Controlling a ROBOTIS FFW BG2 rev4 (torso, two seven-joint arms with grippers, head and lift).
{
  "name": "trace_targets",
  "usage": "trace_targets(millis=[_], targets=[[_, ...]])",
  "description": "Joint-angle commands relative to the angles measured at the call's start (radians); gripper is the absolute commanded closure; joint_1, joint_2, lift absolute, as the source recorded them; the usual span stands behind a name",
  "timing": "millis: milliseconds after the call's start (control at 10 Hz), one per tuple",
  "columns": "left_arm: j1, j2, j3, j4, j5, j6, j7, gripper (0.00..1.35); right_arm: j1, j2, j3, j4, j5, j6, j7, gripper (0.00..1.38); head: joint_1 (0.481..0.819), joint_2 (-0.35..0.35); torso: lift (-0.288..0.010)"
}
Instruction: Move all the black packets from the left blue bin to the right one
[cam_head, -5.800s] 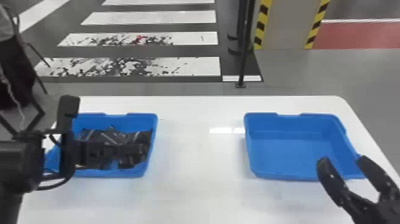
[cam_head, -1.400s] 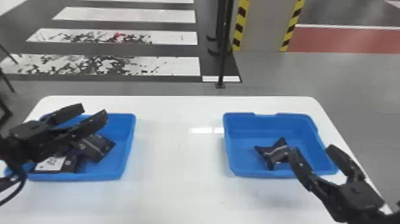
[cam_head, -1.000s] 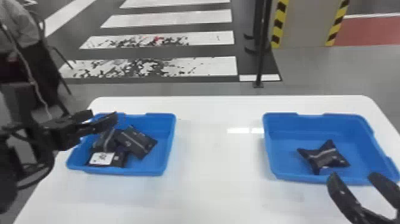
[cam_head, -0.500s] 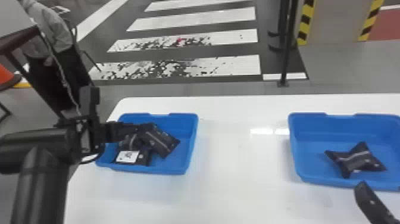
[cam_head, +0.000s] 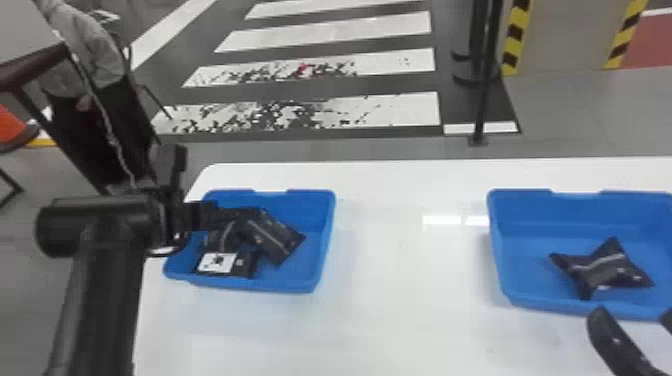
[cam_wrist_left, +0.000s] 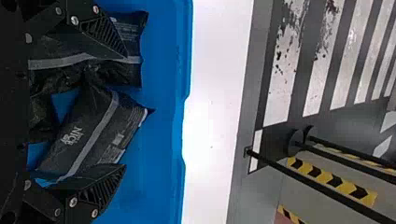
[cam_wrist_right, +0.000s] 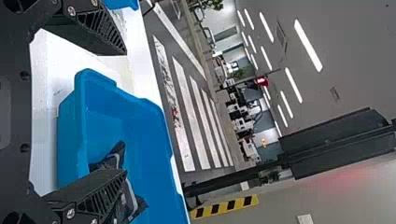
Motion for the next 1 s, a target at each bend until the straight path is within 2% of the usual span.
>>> trace_targets(millis=[0, 300, 600, 700, 800, 900], targets=[[-0.053, 0.016, -0.061, 0.086, 0.024, -0.016, -0.001, 0.23, -0.013, 0.001, 0.006, 0.015, 0.000, 0.003, 0.001, 0.13, 0.695, 0.234, -0.138], [-0.063, 0.012, -0.053, 0.133, 0.032, -0.001, -0.003, 0.23, -0.018, 0.001, 0.013, 0.030, -0.012, 0.005, 0.001, 0.13, 0.695, 0.213, -0.138], [-0.144, 0.018, -0.097, 0.305, 0.036, -0.050, -0.004, 0.28, -0.042, 0.001, 0.031, 0.067, -0.030, 0.008, 0.001, 0.13, 0.695, 0.217, -0.138], [-0.146, 0.018, -0.099, 0.329, 0.047, -0.040, -0.006, 0.35, -0.047, 0.001, 0.037, 0.077, -0.032, 0.008, 0.001, 0.13, 0.695, 0.216, -0.138], [-0.144, 0.016, -0.101, 0.346, 0.069, -0.031, -0.006, 0.58, -0.047, 0.001, 0.039, 0.079, -0.040, 0.008, 0.001, 0.13, 0.695, 0.217, -0.138], [-0.139, 0.009, -0.101, 0.346, 0.041, -0.028, -0.004, 0.84, -0.040, 0.001, 0.037, 0.082, -0.054, 0.008, 0.001, 0.13, 0.695, 0.216, -0.138]])
